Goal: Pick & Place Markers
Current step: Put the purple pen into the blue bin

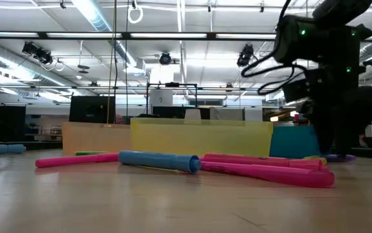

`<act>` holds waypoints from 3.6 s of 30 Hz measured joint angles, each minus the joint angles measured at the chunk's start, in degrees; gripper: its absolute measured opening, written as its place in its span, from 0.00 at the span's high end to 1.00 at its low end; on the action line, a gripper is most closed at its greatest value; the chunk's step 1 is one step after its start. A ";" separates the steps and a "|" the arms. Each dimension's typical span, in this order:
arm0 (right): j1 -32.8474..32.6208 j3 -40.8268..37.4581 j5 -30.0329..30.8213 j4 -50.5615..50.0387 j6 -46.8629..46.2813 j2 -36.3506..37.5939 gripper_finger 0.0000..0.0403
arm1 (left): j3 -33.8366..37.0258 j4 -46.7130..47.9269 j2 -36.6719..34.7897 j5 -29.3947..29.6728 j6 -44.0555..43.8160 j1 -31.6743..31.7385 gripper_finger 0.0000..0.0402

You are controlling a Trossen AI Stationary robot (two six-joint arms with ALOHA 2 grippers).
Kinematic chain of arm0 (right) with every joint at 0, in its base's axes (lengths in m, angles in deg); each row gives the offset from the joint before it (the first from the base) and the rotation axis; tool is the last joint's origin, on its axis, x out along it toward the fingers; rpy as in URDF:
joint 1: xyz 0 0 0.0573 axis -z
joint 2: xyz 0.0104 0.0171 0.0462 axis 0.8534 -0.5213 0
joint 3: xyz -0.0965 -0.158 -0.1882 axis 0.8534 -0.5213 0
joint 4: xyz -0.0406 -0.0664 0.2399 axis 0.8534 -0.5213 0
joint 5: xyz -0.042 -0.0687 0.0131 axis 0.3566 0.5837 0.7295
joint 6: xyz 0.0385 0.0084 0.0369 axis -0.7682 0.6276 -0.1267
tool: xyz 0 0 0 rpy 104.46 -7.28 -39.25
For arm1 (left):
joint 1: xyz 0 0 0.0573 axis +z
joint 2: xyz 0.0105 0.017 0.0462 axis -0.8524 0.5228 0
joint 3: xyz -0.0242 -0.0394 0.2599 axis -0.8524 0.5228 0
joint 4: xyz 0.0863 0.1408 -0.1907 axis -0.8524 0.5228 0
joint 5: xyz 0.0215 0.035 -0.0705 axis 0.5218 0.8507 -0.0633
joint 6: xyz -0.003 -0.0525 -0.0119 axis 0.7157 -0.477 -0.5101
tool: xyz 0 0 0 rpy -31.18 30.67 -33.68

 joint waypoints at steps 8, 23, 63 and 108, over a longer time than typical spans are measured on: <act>2.65 0.00 -0.53 2.31 1.09 -2.41 0.55 | 0.00 0.09 0.53 -1.32 0.02 0.00 0.93; 3.08 0.11 -0.82 2.66 1.14 -2.34 0.95 | 0.00 0.11 0.50 -1.31 0.09 0.00 0.93; 2.19 27.15 -8.30 -24.44 -16.64 2.38 0.87 | 0.00 0.17 0.50 -1.29 0.23 0.00 0.93; 2.64 -0.11 -2.01 13.07 -33.03 -2.45 0.52 | 0.00 -0.04 0.50 -1.29 0.07 0.00 0.93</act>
